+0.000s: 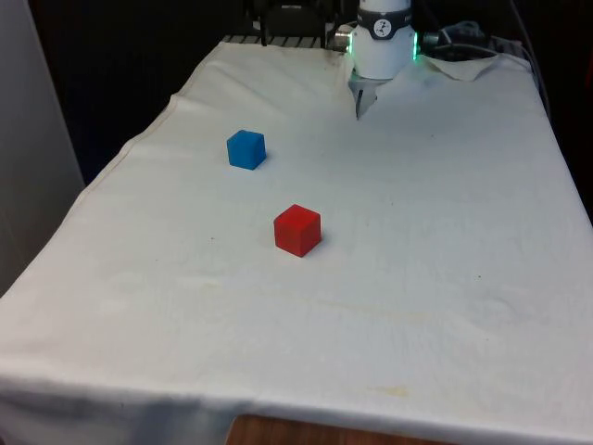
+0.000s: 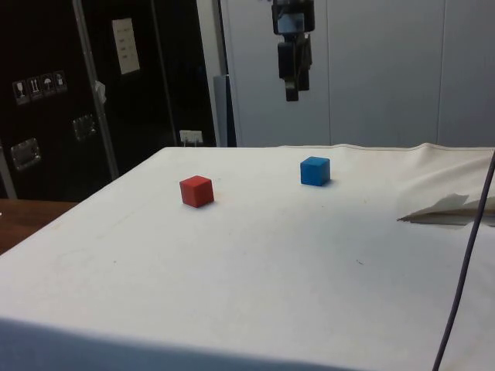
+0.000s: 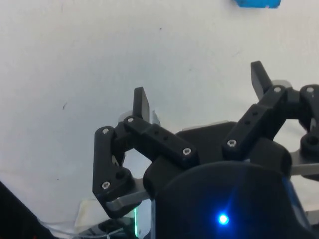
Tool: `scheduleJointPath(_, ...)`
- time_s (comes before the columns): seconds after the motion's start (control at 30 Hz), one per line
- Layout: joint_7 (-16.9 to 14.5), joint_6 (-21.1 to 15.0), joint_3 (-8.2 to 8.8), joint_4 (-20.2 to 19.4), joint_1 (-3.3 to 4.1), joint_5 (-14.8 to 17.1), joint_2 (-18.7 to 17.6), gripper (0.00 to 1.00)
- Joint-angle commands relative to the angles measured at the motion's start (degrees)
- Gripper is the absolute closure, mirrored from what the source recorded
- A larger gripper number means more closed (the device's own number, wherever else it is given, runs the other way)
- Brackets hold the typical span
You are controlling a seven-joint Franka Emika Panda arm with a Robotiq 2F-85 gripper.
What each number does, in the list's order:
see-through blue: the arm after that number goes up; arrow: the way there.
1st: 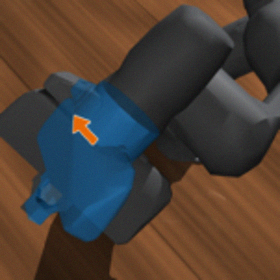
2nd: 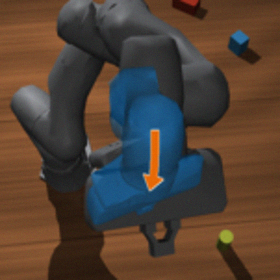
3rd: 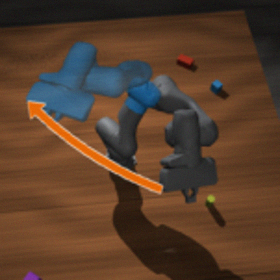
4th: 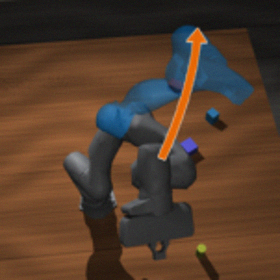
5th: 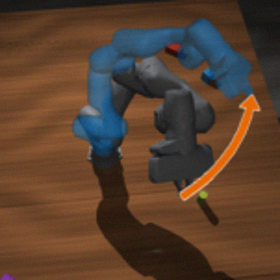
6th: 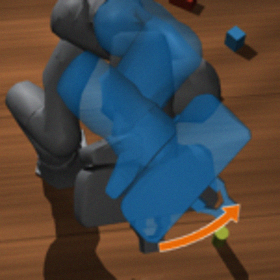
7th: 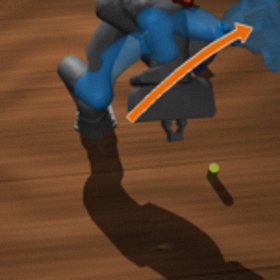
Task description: Stack the two cubes.
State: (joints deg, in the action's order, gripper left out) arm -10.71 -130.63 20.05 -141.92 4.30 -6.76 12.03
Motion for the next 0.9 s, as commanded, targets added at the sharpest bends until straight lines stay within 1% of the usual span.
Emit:
scheduleJointPath(0.0,0.57,-1.26,0.17,-0.34,-0.34,-0.63,-0.29,0.0)
scheduleJointPath(0.03,0.06,-0.4,0.23,-0.06,-0.06,0.0,-0.23,0.0)
scheduleJointPath(0.07,0.69,-1.72,0.34,-0.46,-0.34,-0.69,-0.52,0.0)
scheduleJointPath(0.33,1.55,-6.13,1.72,-1.43,-0.52,-0.8,-2.52,0.0)
scheduleJointPath(0.37,0.86,-5.21,1.83,-1.26,-0.23,0.0,-2.46,0.0)
scheduleJointPath(0.4,1.6,-6.59,1.89,-1.55,-0.57,-0.8,-2.75,0.0)
scheduleJointPath(0.47,1.78,-8.19,2.41,-1.89,-0.63,-0.86,-3.5,0.0)
scheduleJointPath(0.6,1.83,-10.2,3.09,-2.29,-0.74,-0.86,-4.47,0.0)
scheduleJointPath(0.63,1.89,-10.6,3.27,-2.35,-0.74,-0.86,-4.7,0.0)
scheduleJointPath(0.67,1.15,-9.51,3.27,-2.23,-0.4,0.0,-4.41,0.0)
scheduleJointPath(0.7,1.83,-11.57,3.72,-2.52,-0.8,-0.86,-5.33,0.0)
scheduleJointPath(0.77,1.83,-12.03,3.9,-2.52,-0.8,-0.86,-5.56,0.0)
scheduleJointPath(0.87,1.78,-13.52,4.7,-2.69,-0.86,-0.86,-6.59,0.0)
